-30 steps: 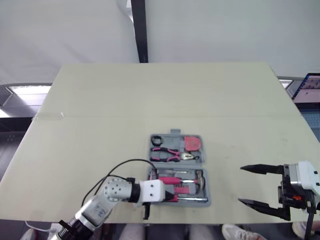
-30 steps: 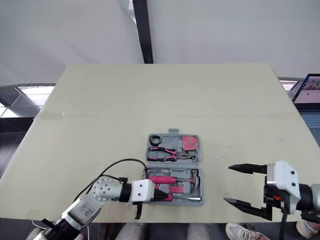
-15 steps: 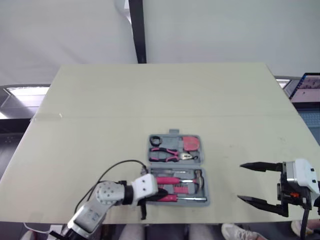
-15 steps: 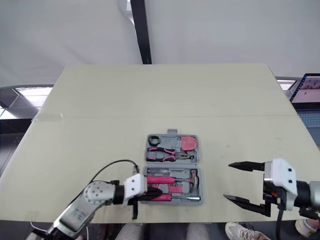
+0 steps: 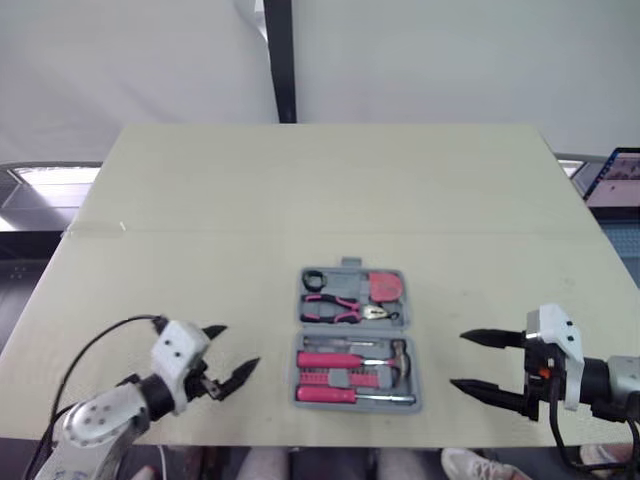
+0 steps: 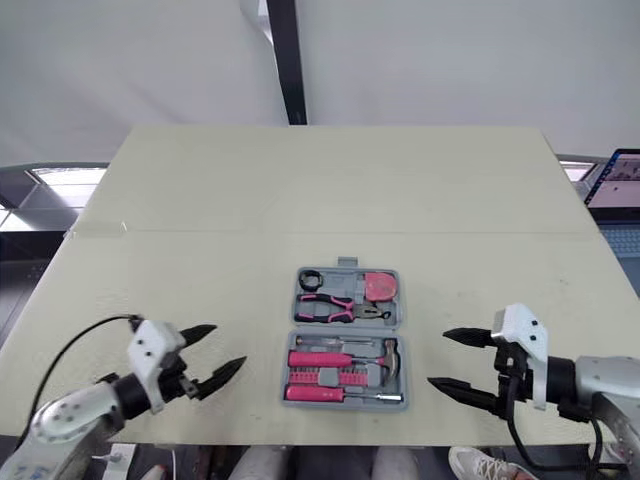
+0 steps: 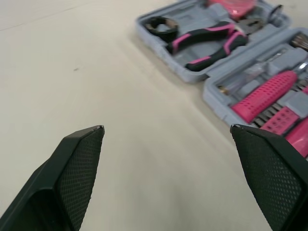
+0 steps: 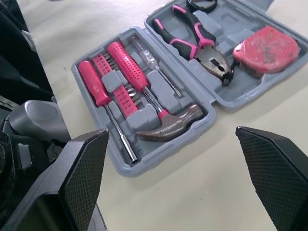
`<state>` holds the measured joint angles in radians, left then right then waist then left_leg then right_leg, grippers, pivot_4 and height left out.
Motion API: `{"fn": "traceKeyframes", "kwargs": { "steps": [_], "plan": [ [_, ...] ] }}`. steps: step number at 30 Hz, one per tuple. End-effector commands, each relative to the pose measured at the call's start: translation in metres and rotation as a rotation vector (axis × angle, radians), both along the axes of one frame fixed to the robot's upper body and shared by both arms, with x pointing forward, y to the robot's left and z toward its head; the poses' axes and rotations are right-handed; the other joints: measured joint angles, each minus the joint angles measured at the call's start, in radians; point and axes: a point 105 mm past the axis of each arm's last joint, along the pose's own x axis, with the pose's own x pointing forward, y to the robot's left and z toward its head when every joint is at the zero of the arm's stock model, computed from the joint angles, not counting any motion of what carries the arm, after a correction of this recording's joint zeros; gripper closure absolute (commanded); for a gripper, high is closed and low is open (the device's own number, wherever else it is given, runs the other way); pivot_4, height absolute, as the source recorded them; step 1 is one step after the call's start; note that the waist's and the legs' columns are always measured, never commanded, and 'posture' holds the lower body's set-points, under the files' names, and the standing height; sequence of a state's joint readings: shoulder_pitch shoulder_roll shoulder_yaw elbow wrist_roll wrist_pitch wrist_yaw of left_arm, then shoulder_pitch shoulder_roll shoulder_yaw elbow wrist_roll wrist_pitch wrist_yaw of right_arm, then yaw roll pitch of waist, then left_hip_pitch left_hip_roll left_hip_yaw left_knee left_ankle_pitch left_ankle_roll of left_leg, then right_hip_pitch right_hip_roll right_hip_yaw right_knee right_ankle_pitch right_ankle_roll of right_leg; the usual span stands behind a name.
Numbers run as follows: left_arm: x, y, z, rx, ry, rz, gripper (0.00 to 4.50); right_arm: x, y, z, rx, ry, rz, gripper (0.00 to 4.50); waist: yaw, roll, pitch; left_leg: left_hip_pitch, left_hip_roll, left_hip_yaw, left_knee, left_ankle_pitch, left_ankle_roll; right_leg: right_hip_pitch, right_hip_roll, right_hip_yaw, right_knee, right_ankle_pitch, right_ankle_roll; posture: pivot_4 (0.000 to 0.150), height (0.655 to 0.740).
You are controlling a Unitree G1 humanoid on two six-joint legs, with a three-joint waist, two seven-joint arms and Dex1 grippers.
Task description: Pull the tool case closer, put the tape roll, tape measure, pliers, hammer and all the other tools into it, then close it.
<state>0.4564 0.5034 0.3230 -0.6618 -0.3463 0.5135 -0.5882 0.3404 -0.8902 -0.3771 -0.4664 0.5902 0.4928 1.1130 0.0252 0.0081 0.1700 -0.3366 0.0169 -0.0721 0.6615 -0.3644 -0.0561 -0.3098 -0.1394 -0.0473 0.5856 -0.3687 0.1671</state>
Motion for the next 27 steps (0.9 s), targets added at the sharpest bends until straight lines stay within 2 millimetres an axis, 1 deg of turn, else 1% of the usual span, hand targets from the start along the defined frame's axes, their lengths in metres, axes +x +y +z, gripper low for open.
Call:
{"fn": "traceKeyframes", "kwargs": {
  "steps": [1,5,7,8,9,10,11,15,16,18,22,25,27],
  "plan": [
    [-0.008,0.004,0.009,0.000,-0.024,0.029,0.03,0.003,-0.001,0.004,-0.068,-0.076,-0.016,0.00,0.000,0.000,0.000,0.000,0.000,0.000,0.000,0.000,0.000,0.000,0.000,0.000,0.000,0.000,0.000,0.150,0.7400],
    [-0.008,-0.002,0.007,-0.008,-0.026,0.028,0.03,0.003,-0.002,0.001,-0.063,-0.049,-0.023,0.00,0.001,0.000,0.000,0.000,0.000,0.000,0.000,0.000,0.000,0.000,0.000,0.000,0.000,0.000,0.000,0.150,0.7400],
    [-0.006,-0.007,0.006,-0.023,-0.021,0.013,0.56,0.003,-0.003,0.001,-0.045,-0.005,-0.021,0.56,0.000,0.000,0.001,0.000,0.000,0.000,0.000,0.000,0.000,0.000,0.000,0.000,-0.001,0.000,0.000,0.150,0.7400],
    [-0.006,-0.010,0.005,-0.028,-0.012,-0.004,0.90,0.004,-0.003,0.001,-0.036,0.010,-0.017,0.91,0.000,0.000,0.001,0.000,0.000,0.000,0.000,0.000,0.000,0.000,0.000,0.000,-0.001,0.000,0.000,0.150,0.7400],
    [-0.002,-0.011,0.003,-0.025,-0.008,-0.010,1.41,0.007,-0.004,0.000,-0.046,0.003,-0.024,1.40,0.000,0.000,0.001,0.000,0.000,0.000,0.000,0.000,0.000,0.000,0.000,0.001,-0.001,0.000,0.000,0.150,0.7400],
    [0.003,-0.012,0.001,-0.027,-0.001,-0.020,1.82,0.011,-0.004,-0.002,-0.054,0.001,-0.029,1.84,-0.001,0.000,0.001,0.000,0.000,0.000,0.000,0.000,0.000,0.000,0.000,0.001,-0.001,0.000,0.000,0.150,0.7400],
    [0.009,-0.013,-0.002,-0.010,0.003,-0.039,2.48,0.017,-0.005,-0.005,-0.069,-0.008,-0.034,2.48,-0.001,0.000,0.001,0.000,0.000,0.000,0.000,0.000,0.000,0.000,0.000,0.001,0.000,0.000,0.000,0.150,0.7400],
    [0.037,-0.018,-0.011,0.023,0.017,-0.085,4.45,0.039,-0.009,-0.021,-0.112,-0.001,-0.075,4.45,-0.002,0.001,0.001,0.000,0.000,0.000,0.001,0.000,0.000,-0.001,0.000,0.001,0.001,0.000,-0.001,0.150,0.7400],
    [0.044,-0.019,-0.013,0.032,0.025,-0.097,4.45,0.044,-0.012,-0.025,-0.138,-0.001,-0.087,4.45,-0.002,0.001,0.001,0.000,0.000,0.000,0.001,0.000,0.000,-0.002,0.000,0.001,0.001,0.000,-0.001,0.150,0.7400],
    [0.052,-0.023,-0.017,0.043,0.052,-0.131,4.45,0.051,-0.014,-0.031,-0.179,-0.010,-0.096,4.45,-0.003,0.001,0.001,-0.005,0.000,0.000,0.000,0.000,0.000,-0.007,0.000,0.001,0.005,0.000,0.000,0.150,0.7400],
    [0.058,-0.033,-0.029,0.085,0.105,-0.238,4.45,0.064,-0.009,-0.035,-0.189,-0.040,-0.095,4.45,-0.008,0.001,0.001,-0.017,0.000,0.001,0.002,0.000,-0.001,-0.021,0.000,0.000,0.009,0.000,0.000,0.150,0.7400],
    [0.062,-0.040,-0.037,0.100,0.140,-0.303,4.45,0.071,-0.003,-0.035,-0.199,-0.061,-0.085,4.45,-0.013,0.001,0.001,-0.017,0.000,0.001,0.002,0.000,-0.001,-0.021,0.000,0.000,0.010,0.000,0.000,0.150,0.7400],
    [0.066,-0.046,-0.039,0.111,0.142,-0.339,4.45,0.074,-0.001,-0.039,-0.212,-0.048,-0.085,4.45,-0.014,0.001,0.001,-0.017,0.000,0.001,0.003,0.001,-0.001,-0.021,0.000,0.000,0.011,0.000,0.000,0.150,0.7400]
  ]
}}
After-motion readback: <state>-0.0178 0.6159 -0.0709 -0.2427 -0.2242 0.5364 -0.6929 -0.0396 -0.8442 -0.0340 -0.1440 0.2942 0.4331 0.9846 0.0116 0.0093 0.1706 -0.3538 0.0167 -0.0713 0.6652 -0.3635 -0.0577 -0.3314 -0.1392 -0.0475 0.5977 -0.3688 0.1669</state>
